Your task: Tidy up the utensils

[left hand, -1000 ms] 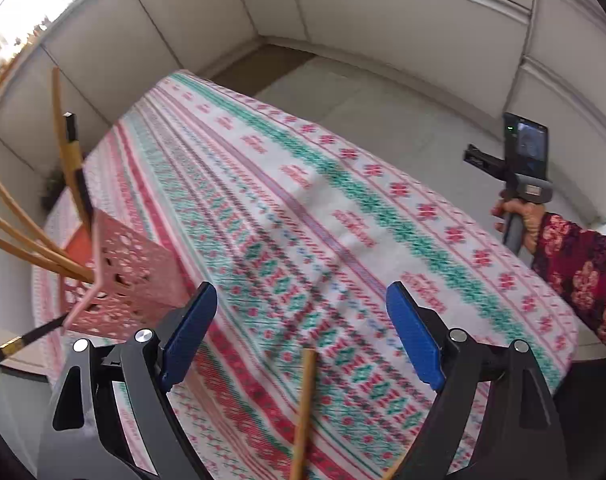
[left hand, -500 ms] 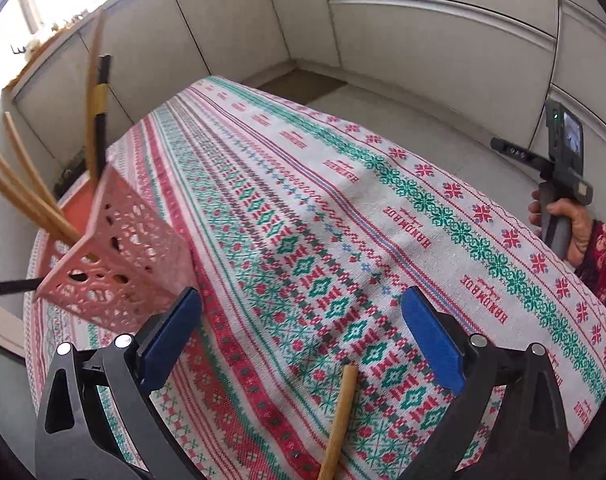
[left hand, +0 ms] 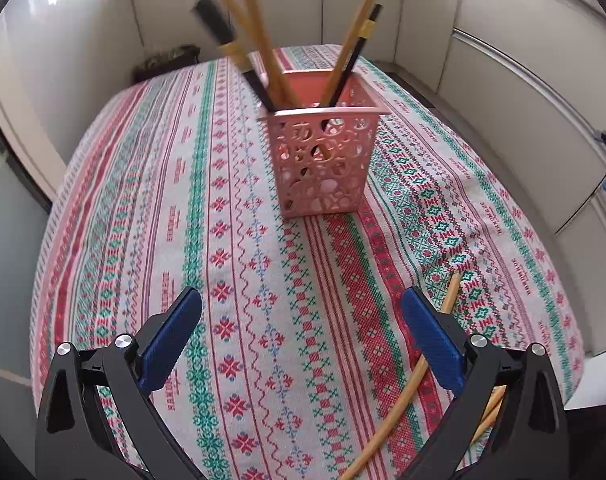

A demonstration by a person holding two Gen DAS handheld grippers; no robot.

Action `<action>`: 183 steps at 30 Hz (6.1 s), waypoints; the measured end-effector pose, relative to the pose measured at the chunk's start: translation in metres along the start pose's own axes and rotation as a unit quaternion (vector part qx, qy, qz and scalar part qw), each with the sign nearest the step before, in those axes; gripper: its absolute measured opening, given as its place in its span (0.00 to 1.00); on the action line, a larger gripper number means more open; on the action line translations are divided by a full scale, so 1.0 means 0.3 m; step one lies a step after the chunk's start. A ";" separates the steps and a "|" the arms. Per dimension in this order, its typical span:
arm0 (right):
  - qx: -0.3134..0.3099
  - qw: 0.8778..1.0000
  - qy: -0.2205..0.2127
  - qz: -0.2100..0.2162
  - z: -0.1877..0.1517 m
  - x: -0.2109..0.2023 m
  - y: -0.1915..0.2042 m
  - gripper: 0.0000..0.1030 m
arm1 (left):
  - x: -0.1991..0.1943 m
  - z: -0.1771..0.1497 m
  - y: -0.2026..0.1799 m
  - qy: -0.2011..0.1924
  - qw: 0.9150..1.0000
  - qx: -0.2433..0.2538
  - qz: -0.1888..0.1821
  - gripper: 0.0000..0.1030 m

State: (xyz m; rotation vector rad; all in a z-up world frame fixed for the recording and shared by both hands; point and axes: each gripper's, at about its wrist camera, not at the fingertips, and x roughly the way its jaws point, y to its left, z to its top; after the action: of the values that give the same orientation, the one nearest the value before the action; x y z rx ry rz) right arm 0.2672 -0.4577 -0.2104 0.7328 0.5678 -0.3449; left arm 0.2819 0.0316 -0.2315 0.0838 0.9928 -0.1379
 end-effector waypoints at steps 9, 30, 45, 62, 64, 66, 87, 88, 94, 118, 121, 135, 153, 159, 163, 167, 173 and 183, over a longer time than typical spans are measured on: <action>-0.100 0.992 0.070 0.015 -0.203 -0.326 0.300 0.93 | 0.092 0.069 -0.300 0.104 0.971 0.205 -0.065 0.84; 0.075 0.942 0.327 0.031 -0.648 -0.349 0.262 0.93 | 0.073 0.046 -0.383 0.158 0.956 0.225 -0.104 0.06; 0.092 0.912 0.392 -0.078 -0.939 -0.188 0.330 0.27 | -0.364 0.078 -0.028 -0.050 0.985 0.096 -0.133 0.06; 0.089 0.919 0.372 -0.099 -0.928 -0.137 0.347 0.10 | -0.414 0.084 -0.008 -0.084 0.984 0.078 -0.139 0.06; 0.086 0.922 0.365 -0.097 -0.922 -0.129 0.353 0.09 | -0.424 0.085 -0.013 -0.088 0.984 0.078 -0.136 0.06; 0.079 0.925 0.358 -0.095 -0.919 -0.123 0.361 0.09 | -0.438 0.085 -0.014 -0.094 0.983 0.075 -0.136 0.06; -0.147 0.977 0.113 0.108 -0.750 -0.562 0.556 0.09 | -0.680 0.082 -0.004 -0.181 0.972 0.034 -0.145 0.06; -0.155 0.976 0.101 0.114 -0.738 -0.586 0.572 0.09 | -0.690 0.082 -0.009 -0.184 0.972 0.037 -0.144 0.06; -0.176 0.971 0.040 0.158 -0.654 -0.738 0.633 0.08 | -0.741 0.107 -0.035 -0.200 0.969 0.047 -0.137 0.06; -0.163 0.966 -0.037 0.196 -0.309 -0.759 0.709 0.08 | -0.476 0.588 -0.077 -0.208 0.978 0.012 -0.029 0.19; -0.168 0.965 -0.040 0.200 -0.297 -0.738 0.737 0.08 | -0.417 0.560 -0.030 -0.184 0.982 -0.011 -0.031 0.20; -0.219 0.945 -0.067 0.234 -0.295 -0.542 1.060 0.08 | -0.604 0.420 0.135 -0.240 0.969 -0.051 -0.015 0.35; -0.219 0.948 -0.054 0.222 -0.429 -0.345 1.015 0.92 | -0.556 0.348 0.150 -0.202 0.979 -0.028 -0.026 0.65; -0.222 0.962 -0.048 0.149 -0.333 -0.426 0.810 0.93 | -0.517 0.303 -0.028 -0.137 0.985 0.070 -0.080 0.84; -0.259 0.961 -0.031 0.095 -0.277 -0.426 0.638 0.93 | -0.410 0.212 -0.231 -0.040 0.971 0.206 -0.114 0.87; -0.309 0.948 0.025 0.065 -0.268 -0.363 0.489 0.93 | -0.243 0.093 -0.408 0.080 0.937 0.309 -0.143 0.87; -0.401 0.904 0.122 0.086 -0.364 -0.249 0.337 0.93 | 0.004 -0.039 -0.555 0.214 0.889 0.369 -0.168 0.68; -0.433 0.877 0.207 0.037 -0.462 0.065 -0.016 0.93 | 0.199 -0.103 -0.649 0.281 0.849 0.423 -0.143 0.39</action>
State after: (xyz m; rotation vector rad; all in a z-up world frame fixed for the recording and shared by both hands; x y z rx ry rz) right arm 0.2301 -0.3647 -0.3081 -0.0589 1.0027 0.1640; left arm 0.2585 -0.1611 -0.3000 0.8298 1.4664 -0.8675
